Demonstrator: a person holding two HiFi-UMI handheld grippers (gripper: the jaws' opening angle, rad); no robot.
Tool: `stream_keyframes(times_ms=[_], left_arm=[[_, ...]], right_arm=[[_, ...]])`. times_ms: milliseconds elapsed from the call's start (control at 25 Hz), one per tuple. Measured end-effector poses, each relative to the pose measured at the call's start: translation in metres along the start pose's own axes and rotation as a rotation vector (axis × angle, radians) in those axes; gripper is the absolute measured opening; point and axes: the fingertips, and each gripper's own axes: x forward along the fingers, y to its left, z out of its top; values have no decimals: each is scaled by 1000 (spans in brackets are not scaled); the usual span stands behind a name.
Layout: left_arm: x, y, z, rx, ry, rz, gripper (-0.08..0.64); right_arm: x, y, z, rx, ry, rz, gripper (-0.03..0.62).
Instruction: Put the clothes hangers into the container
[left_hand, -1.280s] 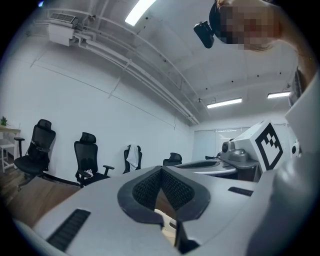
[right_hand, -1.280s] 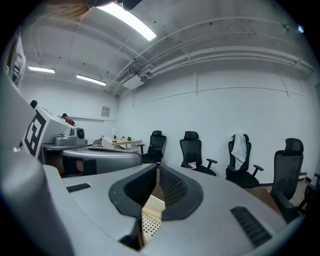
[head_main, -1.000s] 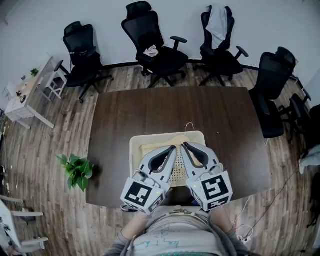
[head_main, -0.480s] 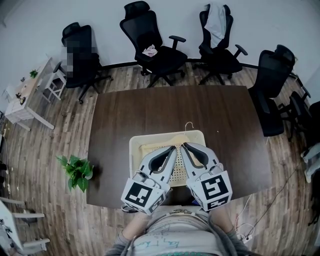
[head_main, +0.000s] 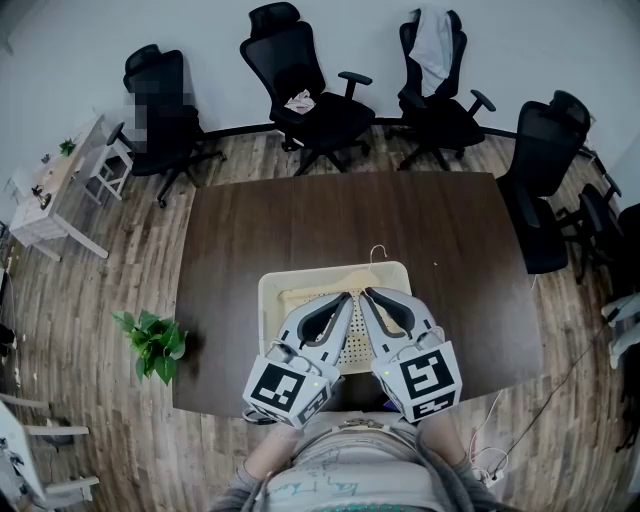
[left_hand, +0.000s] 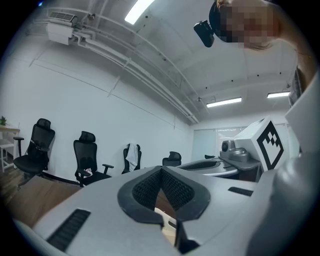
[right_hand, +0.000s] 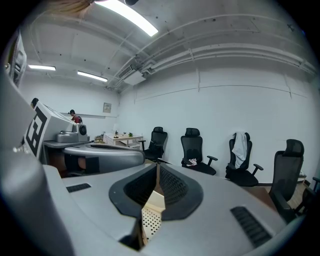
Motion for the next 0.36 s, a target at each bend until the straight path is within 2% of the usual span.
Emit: stream_keyframes(times_ms=[360], left_arm=[[-2,7,-2,7,-3,15,11]], right_arm=[[8,-1,-4,-8,1,5,31]])
